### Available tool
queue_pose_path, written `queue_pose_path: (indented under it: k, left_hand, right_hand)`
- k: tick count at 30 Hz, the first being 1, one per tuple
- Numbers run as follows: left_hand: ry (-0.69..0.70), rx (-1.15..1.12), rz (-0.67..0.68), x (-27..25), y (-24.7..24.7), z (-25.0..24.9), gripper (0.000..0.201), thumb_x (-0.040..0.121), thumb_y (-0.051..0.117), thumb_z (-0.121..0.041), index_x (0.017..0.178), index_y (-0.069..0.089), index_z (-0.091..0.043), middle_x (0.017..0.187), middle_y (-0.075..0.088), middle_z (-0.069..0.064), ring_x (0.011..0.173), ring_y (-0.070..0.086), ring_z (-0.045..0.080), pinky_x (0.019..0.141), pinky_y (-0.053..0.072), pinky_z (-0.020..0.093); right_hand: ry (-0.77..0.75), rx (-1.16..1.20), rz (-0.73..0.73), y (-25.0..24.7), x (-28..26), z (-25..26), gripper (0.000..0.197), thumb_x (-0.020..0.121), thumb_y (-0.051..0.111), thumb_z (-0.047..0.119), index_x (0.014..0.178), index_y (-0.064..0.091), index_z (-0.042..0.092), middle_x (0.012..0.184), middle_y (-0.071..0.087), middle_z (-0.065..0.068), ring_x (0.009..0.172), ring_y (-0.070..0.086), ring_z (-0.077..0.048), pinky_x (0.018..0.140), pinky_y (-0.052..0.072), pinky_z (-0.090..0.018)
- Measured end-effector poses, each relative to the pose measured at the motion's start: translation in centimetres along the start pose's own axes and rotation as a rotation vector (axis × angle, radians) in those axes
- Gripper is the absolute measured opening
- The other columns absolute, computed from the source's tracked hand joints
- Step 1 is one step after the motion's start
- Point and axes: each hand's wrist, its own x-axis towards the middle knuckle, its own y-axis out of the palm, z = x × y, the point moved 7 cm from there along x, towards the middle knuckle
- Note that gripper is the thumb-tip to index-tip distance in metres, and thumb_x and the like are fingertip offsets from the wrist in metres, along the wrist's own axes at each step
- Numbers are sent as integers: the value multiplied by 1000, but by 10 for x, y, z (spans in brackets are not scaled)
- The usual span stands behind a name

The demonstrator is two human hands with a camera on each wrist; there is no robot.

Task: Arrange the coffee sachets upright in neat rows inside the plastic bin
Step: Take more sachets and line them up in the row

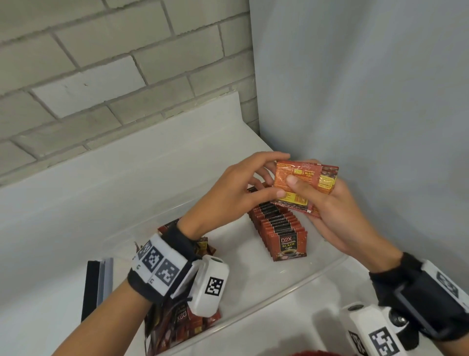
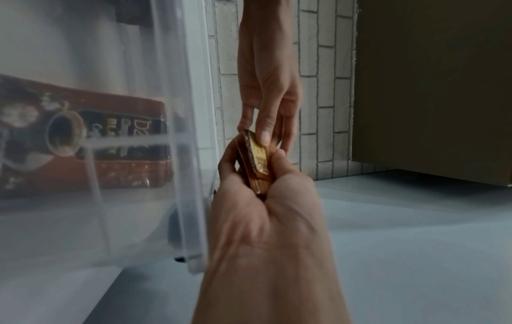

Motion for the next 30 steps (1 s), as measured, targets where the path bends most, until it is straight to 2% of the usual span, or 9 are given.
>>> queue_pose_path:
  k: [6, 9, 13, 16, 18, 20, 22, 26, 30]
  left_hand:
    - [6, -118, -108, -2, -14, -3, 28, 80, 75, -16, 103, 58, -20, 91, 62, -17, 84, 60, 10, 79, 52, 31]
    - [39, -177, -159, -4, -24, -6, 22, 79, 76, -9, 99, 66, -12, 91, 66, -5, 83, 62, 19, 78, 52, 34]
    - [111, -161, -127, -6, -24, -11, 22, 81, 71, -5, 101, 71, -13, 92, 64, 6, 86, 60, 18, 79, 52, 35]
    - [96, -192, -98, -7, -20, -5, 16, 83, 69, -6, 95, 74, -12, 95, 63, 5, 90, 60, 19, 80, 54, 43]
    - [89, -207, -91, -8, -20, -2, 13, 84, 68, -8, 95, 74, -14, 98, 63, 1, 95, 60, 18, 79, 56, 39]
    - [92, -209, -87, -7, -21, 1, 13, 86, 66, -6, 94, 73, -13, 102, 63, -1, 100, 60, 17, 77, 57, 32]
    - [93, -192, -81, -7, -20, 3, 14, 87, 64, -4, 93, 73, -13, 106, 61, 0, 104, 59, 16, 75, 57, 27]
    - [82, -91, -72, -5, -24, 8, 32, 93, 50, 7, 93, 75, -13, 110, 57, 4, 108, 56, 16, 73, 56, 22]
    - [27, -113, -107, -6, -32, 5, 46, 93, 33, 12, 102, 68, -15, 107, 59, 6, 101, 60, 15, 78, 53, 24]
  right_hand:
    - [-9, -66, 77, 9, 0, 0, 57, 69, 68, 47, 114, 57, 13, 103, 73, -5, 96, 70, -18, 78, 56, -24]
    - [-1, -74, 101, 10, 2, -3, 88, 55, 70, 74, 123, 54, 20, 105, 70, -7, 97, 67, -18, 81, 56, -31]
    - [96, -32, 137, 11, 4, -9, 103, 47, 63, 85, 127, 55, 22, 92, 68, -12, 80, 67, -20, 80, 57, -34]
    - [126, -32, 133, 11, 1, -8, 72, 67, 62, 66, 118, 63, 16, 89, 73, -10, 76, 69, -18, 71, 56, -26]
    - [124, -17, 107, 10, 0, -6, 39, 80, 60, 42, 107, 70, 15, 97, 74, -11, 84, 72, -20, 71, 57, -26]
    - [123, -6, 76, 8, 0, -5, 21, 84, 61, 25, 99, 73, 15, 100, 74, -12, 91, 72, -23, 75, 58, -28]
    - [120, 3, 48, 5, 1, -5, 15, 83, 64, 17, 94, 74, 14, 100, 74, -12, 92, 72, -25, 77, 58, -29]
    - [121, -5, -1, 1, 3, -7, 22, 81, 66, 12, 103, 69, 9, 101, 74, -11, 94, 72, -26, 81, 58, -31]
    - [101, 10, -24, 0, 2, -6, 24, 81, 66, 9, 105, 68, 9, 102, 74, -10, 93, 72, -24, 79, 58, -30]
